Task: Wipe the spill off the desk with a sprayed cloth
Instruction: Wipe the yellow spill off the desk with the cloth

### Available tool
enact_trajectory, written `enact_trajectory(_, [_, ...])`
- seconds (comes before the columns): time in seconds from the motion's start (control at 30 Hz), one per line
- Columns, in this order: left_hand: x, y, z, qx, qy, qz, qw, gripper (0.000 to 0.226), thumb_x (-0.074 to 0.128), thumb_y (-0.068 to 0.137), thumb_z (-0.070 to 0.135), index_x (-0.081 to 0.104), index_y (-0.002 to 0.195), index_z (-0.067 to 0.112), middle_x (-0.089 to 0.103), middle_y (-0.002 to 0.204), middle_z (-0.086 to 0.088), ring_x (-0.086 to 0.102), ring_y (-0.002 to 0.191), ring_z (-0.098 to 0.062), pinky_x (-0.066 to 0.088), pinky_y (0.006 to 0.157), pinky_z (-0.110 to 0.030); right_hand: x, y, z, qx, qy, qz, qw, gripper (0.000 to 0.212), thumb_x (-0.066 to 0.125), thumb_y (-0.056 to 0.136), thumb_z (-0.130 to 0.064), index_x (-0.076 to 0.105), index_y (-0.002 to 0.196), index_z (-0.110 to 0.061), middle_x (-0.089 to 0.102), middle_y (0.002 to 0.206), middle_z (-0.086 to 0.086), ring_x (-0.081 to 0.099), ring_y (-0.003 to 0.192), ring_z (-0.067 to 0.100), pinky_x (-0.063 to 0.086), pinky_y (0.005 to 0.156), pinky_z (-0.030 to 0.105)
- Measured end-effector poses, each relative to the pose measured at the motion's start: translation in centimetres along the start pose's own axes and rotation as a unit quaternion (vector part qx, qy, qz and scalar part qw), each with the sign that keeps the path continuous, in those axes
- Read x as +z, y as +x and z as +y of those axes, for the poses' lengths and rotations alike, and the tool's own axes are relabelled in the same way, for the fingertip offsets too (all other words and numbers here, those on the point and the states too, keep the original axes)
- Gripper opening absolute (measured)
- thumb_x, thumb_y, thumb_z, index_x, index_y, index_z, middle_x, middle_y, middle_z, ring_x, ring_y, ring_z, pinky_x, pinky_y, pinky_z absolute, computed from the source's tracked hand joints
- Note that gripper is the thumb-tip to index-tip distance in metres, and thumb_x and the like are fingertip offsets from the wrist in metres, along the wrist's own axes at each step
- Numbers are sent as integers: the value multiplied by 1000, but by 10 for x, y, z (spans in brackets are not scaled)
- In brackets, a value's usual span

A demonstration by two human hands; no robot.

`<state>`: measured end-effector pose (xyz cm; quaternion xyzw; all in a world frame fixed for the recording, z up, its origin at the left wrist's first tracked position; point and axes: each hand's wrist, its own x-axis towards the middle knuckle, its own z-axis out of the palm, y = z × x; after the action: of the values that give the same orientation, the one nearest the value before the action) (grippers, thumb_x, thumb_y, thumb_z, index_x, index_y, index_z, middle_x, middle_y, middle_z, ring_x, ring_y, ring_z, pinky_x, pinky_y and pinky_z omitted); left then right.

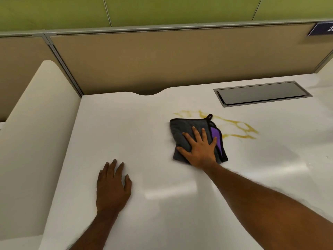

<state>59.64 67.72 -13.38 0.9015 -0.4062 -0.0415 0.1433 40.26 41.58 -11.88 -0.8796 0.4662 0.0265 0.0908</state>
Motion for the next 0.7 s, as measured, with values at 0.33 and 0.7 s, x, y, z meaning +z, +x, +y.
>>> enact_trajectory(0.33, [-4,12,31,11,5,28,1000,55,37,79,38,67,116,10,63,126,-10,59,115,-32,48,93,-47,8,-11,-15,-160,3,-8,987,72,25,83,-80,16,148,-50,-3,165,-5,-13,150,30,-9,108,72])
enact_trajectory(0.7, [37,49,100,79,-2,-3,997,62,35,88,52,49,139,19,39,152,-5,32,143,-27,28,115,-49,0,34,1,-104,-22,-7,994,82,19,79,-85,9,150,-47,-8,164,-2,-15,148,36,-13,107,73])
